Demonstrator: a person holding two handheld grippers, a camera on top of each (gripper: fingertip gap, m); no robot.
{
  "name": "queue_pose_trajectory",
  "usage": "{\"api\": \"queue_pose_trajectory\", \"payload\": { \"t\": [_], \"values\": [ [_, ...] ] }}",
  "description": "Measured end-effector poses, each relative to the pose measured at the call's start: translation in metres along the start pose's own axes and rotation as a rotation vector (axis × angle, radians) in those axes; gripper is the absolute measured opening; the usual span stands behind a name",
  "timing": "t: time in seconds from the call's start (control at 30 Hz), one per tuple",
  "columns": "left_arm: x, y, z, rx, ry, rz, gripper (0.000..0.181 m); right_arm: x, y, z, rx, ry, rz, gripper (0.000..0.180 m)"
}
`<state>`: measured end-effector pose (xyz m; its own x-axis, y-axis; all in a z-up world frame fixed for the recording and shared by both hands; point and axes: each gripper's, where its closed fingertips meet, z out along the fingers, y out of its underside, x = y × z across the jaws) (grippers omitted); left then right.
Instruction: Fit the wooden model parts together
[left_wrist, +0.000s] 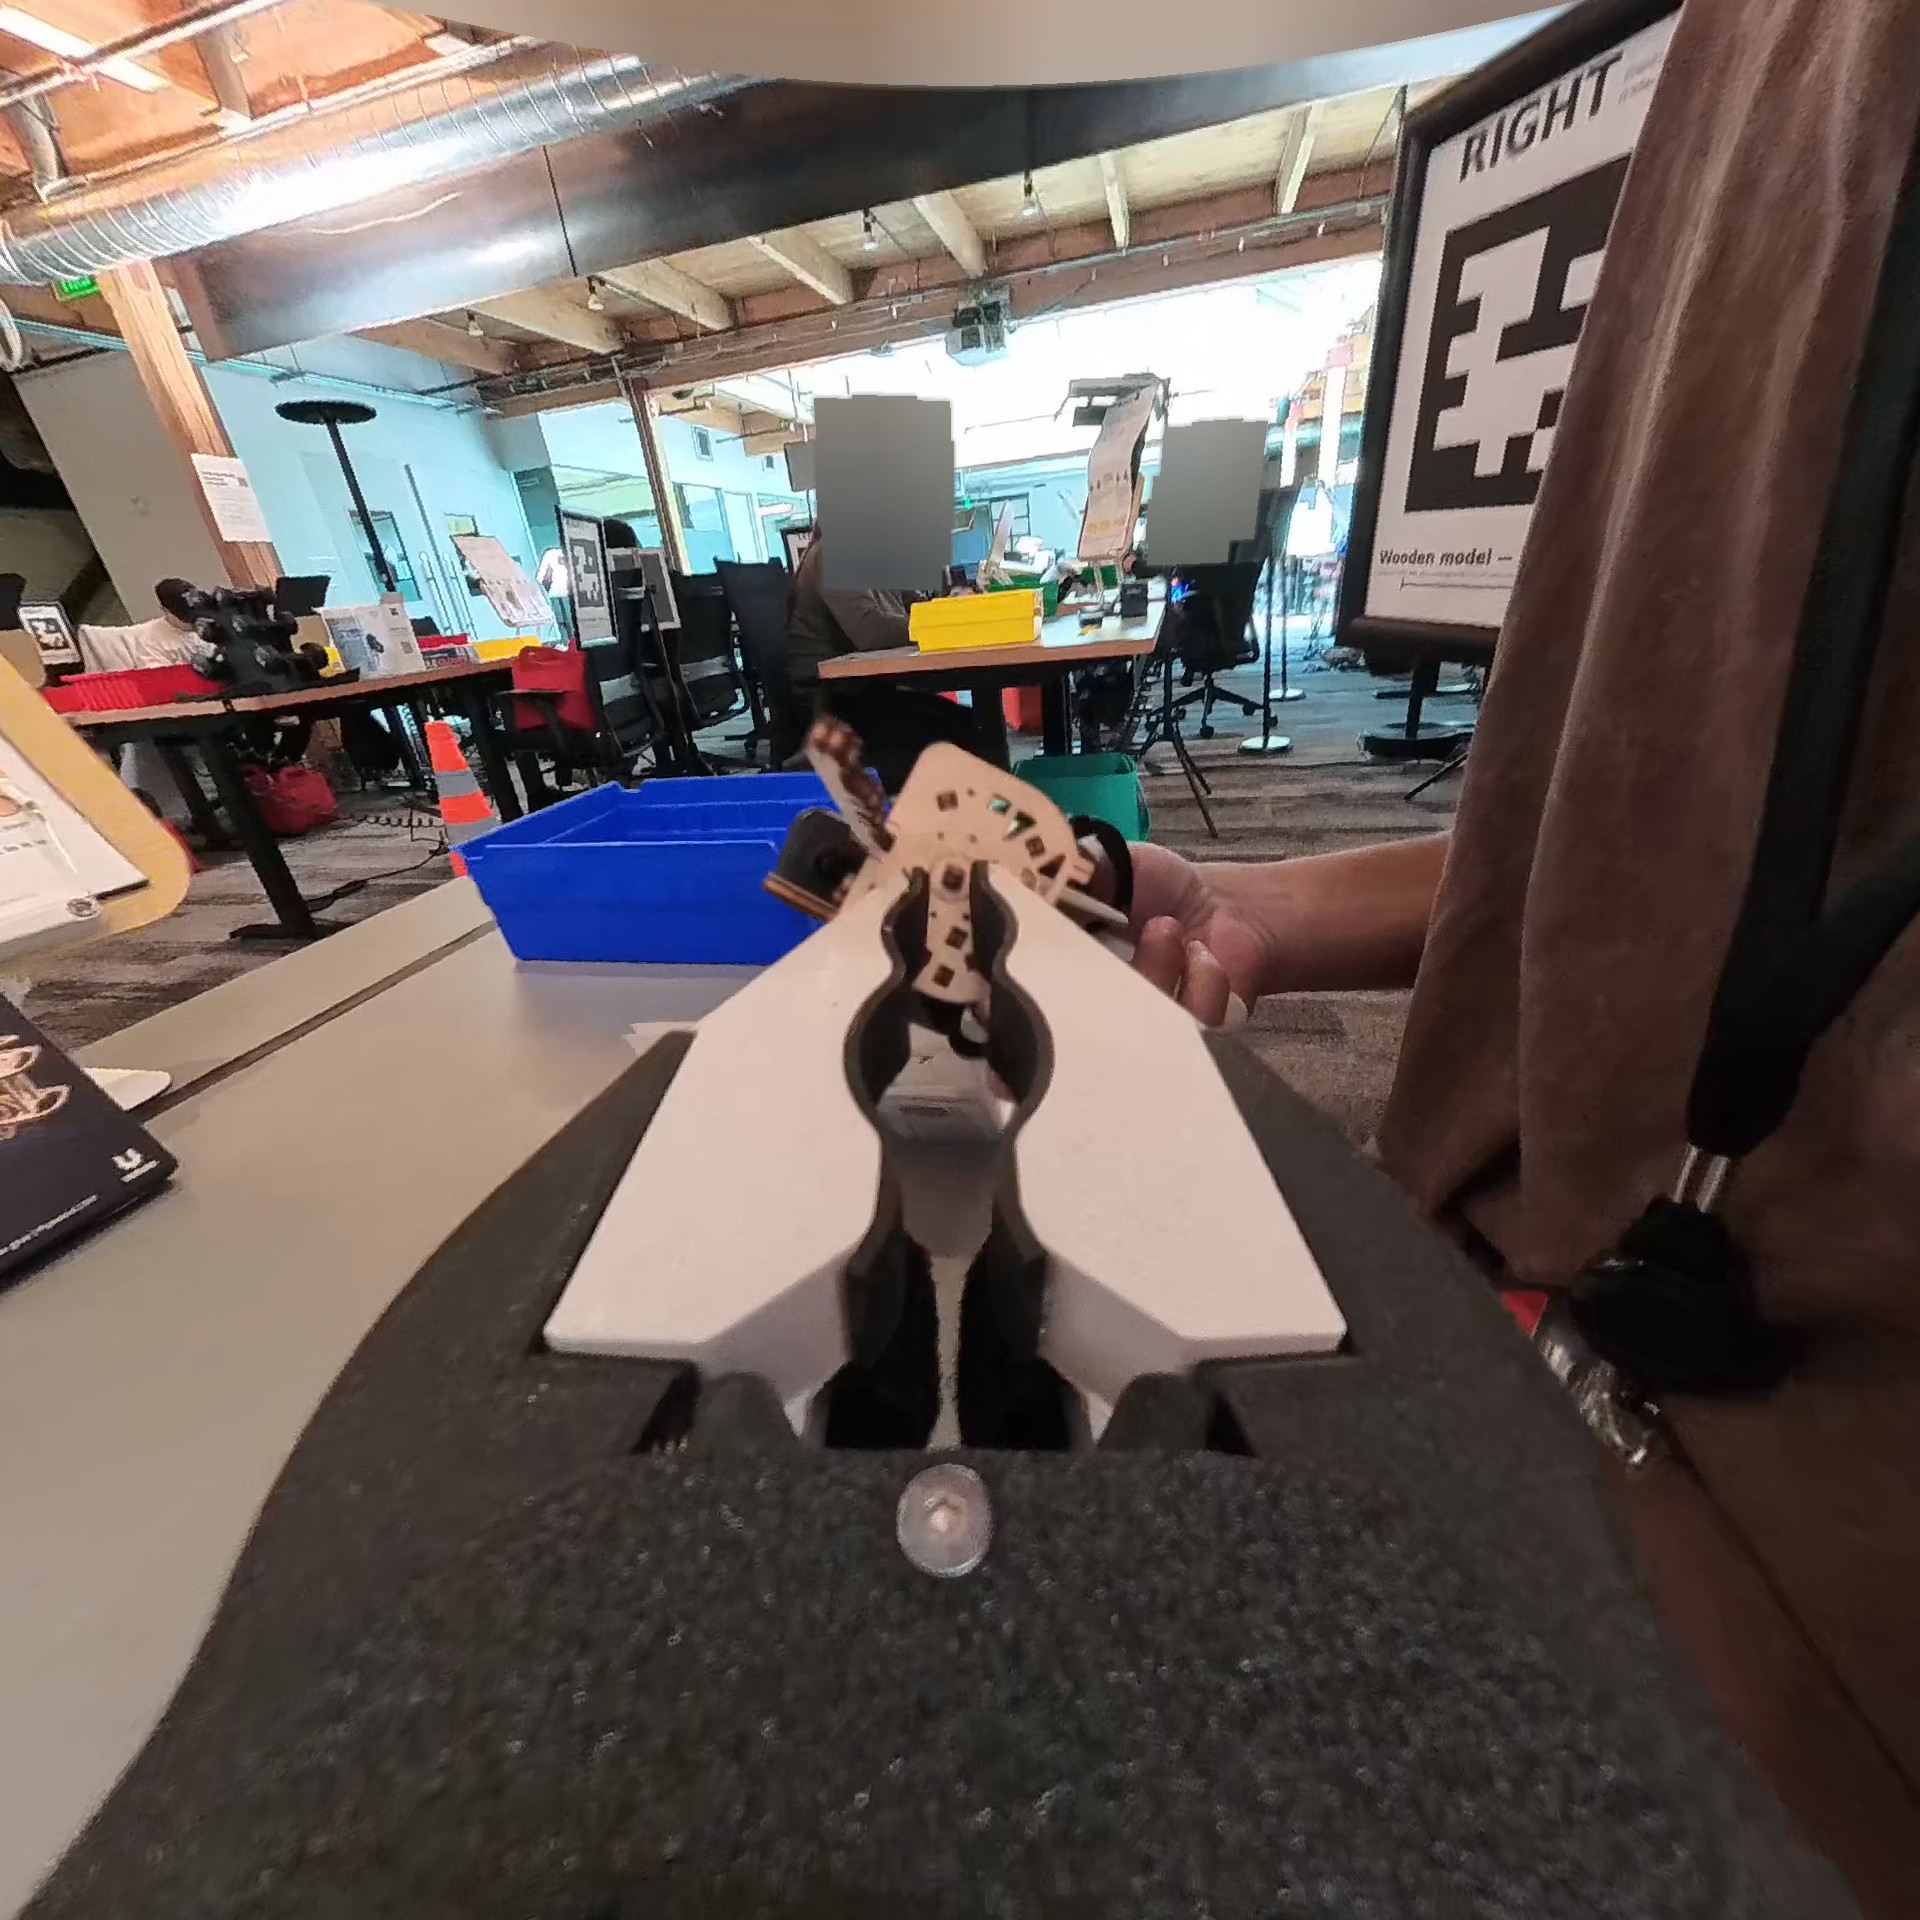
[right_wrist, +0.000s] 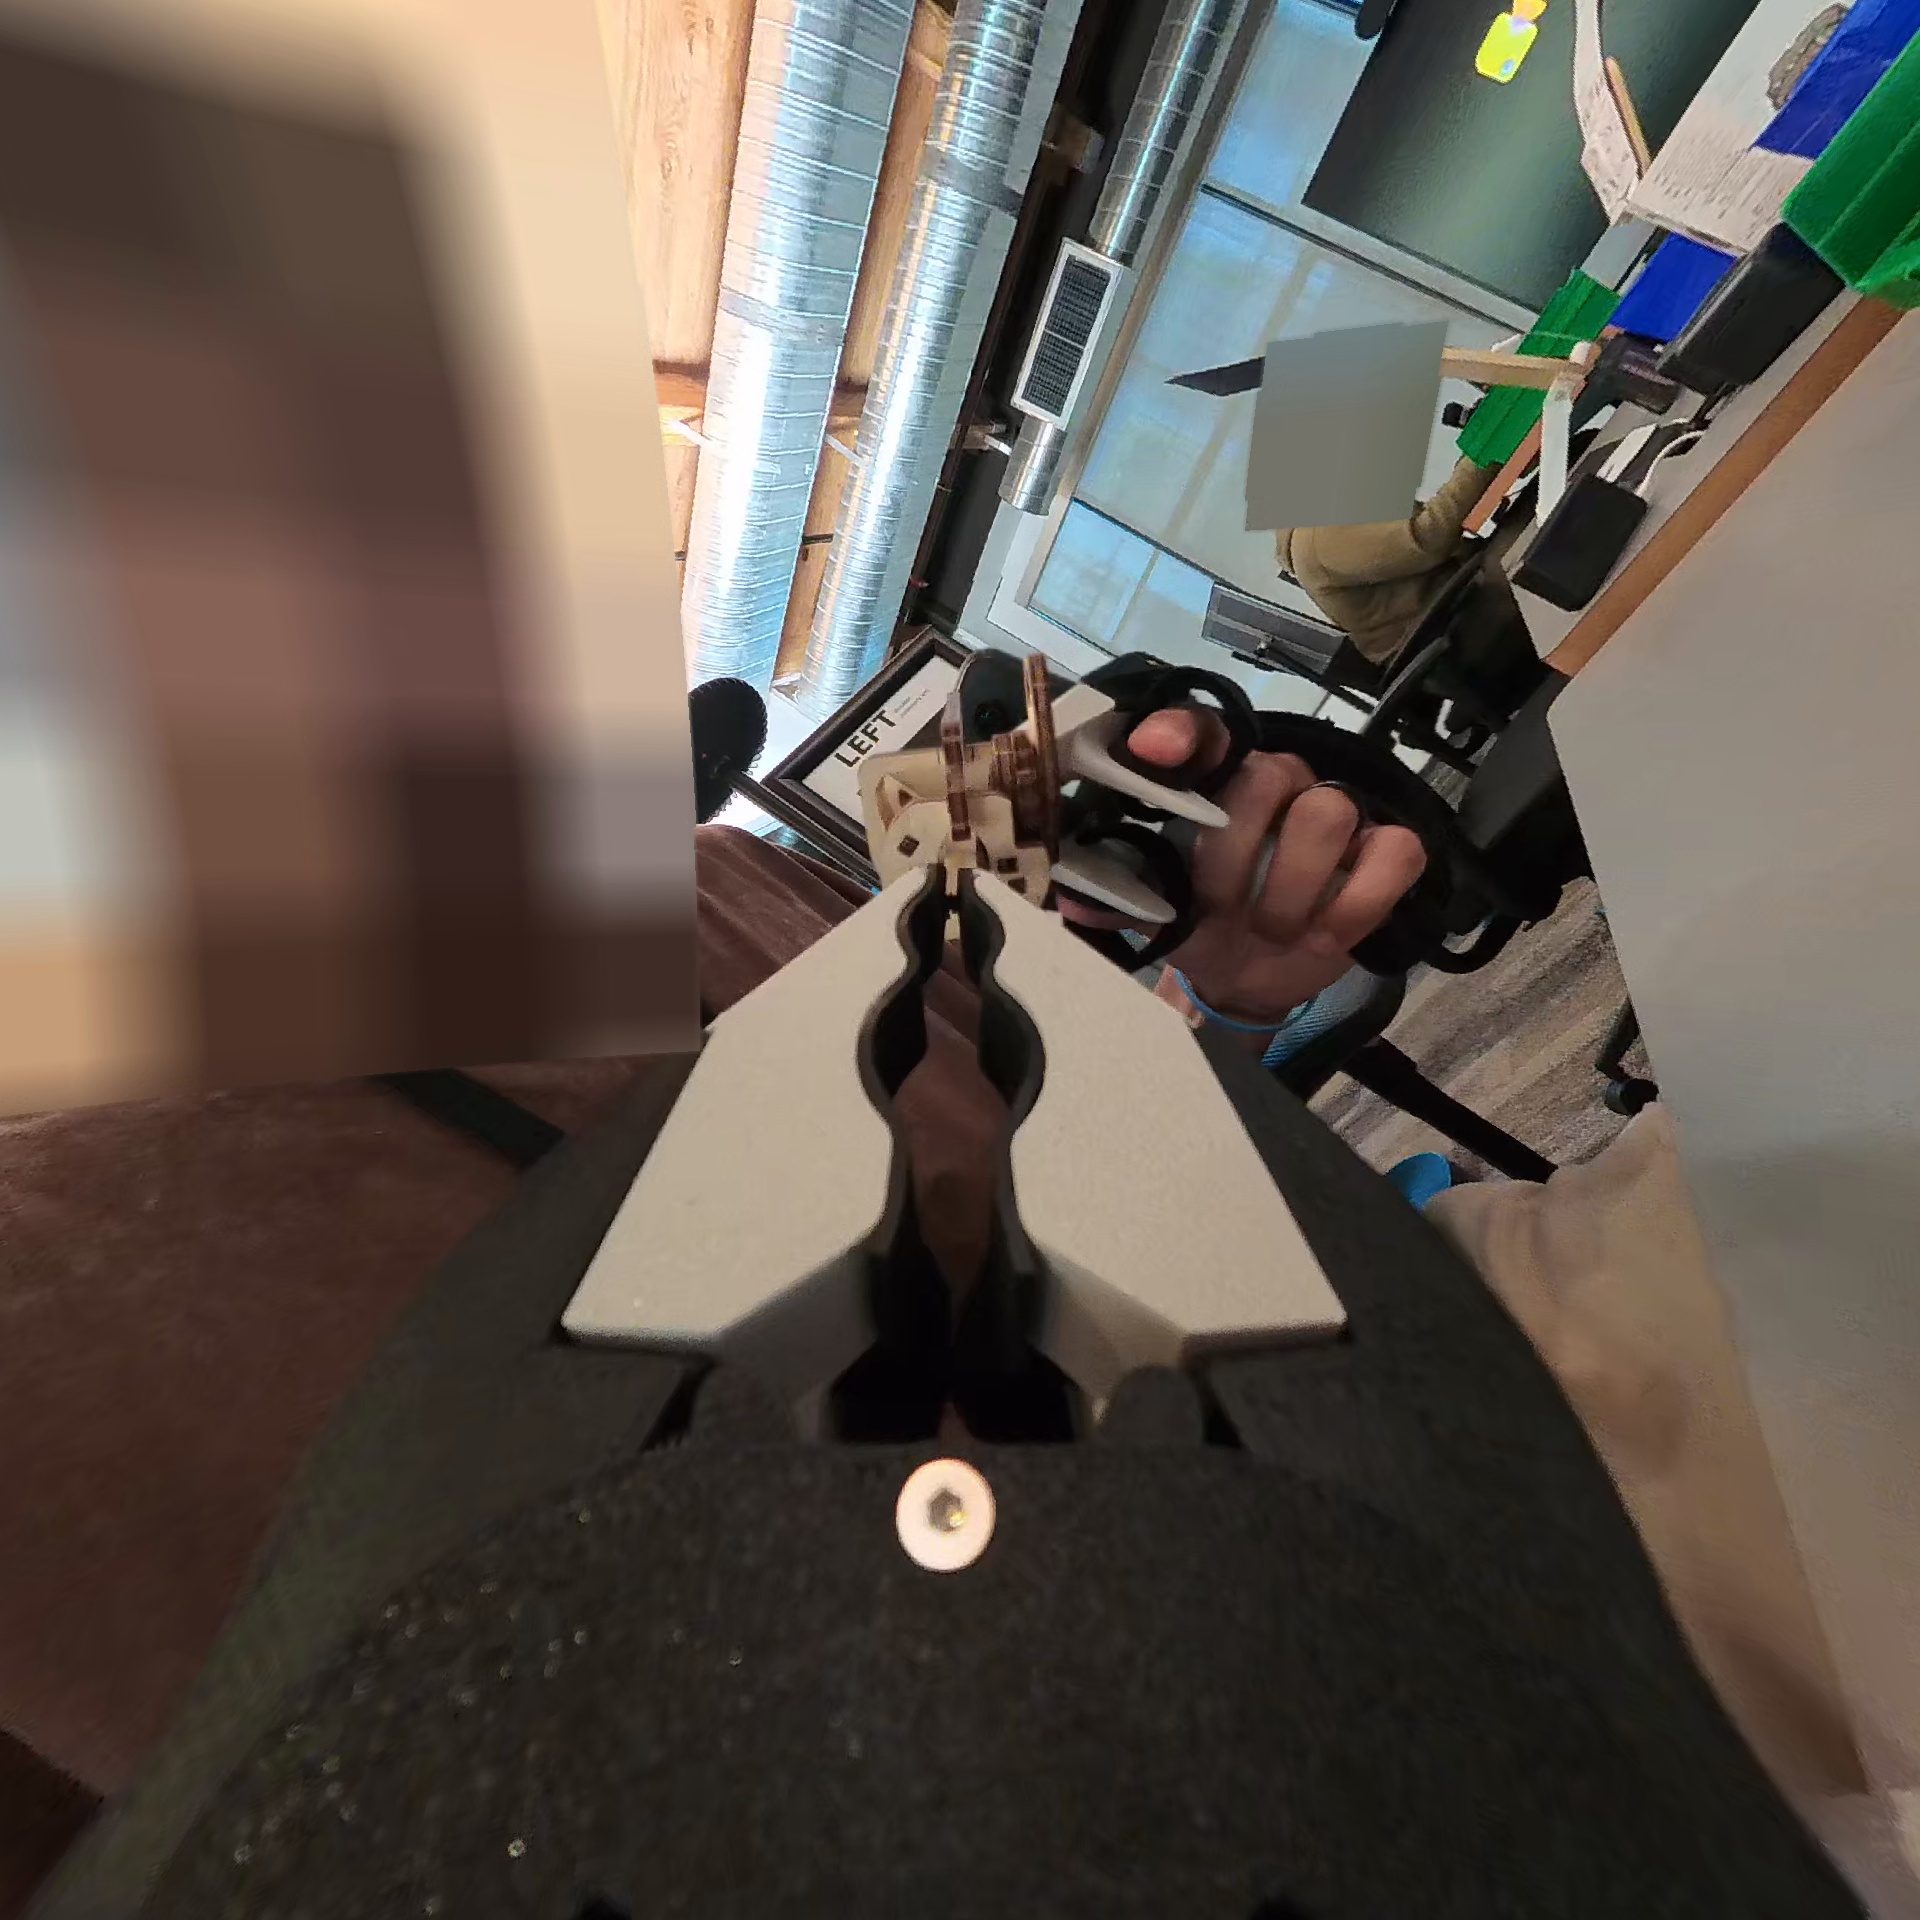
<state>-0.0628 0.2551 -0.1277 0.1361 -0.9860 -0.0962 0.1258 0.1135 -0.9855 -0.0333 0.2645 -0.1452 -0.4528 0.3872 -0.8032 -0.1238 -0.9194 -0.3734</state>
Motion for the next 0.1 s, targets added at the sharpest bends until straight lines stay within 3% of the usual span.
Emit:
{"api": "queue_pose_trajectory", "payload": {
  "t": [0.1],
  "values": [
    [0.0027, -0.0017, 0.0010, 0.013, 0.018, -0.021, 0.005, 0.0006, 0.0015, 0.0014, -0.004, -0.006, 0.013, 0.001]
  ]
}}
